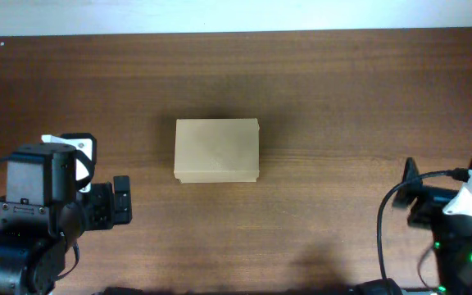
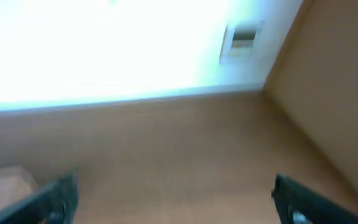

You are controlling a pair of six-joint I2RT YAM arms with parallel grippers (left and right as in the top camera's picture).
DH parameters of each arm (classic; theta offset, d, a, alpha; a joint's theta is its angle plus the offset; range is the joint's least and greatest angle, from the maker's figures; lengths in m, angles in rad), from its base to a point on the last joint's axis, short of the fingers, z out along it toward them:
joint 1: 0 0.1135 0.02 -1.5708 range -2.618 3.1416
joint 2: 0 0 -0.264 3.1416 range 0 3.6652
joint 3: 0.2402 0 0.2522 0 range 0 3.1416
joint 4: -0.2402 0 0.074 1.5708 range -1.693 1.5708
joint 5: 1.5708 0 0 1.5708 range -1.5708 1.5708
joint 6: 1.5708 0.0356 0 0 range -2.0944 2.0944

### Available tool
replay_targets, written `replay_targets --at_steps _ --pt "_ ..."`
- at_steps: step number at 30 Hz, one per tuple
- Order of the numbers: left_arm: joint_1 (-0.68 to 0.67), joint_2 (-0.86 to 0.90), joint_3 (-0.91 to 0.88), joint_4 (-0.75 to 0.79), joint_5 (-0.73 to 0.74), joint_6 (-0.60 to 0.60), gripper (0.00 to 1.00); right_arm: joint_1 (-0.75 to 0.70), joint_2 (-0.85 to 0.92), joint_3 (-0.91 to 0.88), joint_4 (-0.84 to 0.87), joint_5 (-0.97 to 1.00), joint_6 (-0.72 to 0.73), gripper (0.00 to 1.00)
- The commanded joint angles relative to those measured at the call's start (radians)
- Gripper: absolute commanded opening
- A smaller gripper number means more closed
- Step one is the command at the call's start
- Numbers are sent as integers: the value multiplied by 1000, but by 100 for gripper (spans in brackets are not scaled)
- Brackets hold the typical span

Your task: Pack container

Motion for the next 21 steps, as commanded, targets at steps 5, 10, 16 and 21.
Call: replay_targets --at_steps 5,10,16,21 --pt "-3 -2 -3 -1 -14 -4 100 -73 -223 -481 415 16 -3 99" --pt "-3 -2 -3 -1 -14 -4 100 -97 -320 -722 635 16 -3 99" --pt "-3 -2 -3 -1 -14 -4 100 -97 -398 -892 779 16 -3 99" --pt "-3 -2 -3 -1 -14 -4 100 -97 -431 -957 790 16 -3 99"
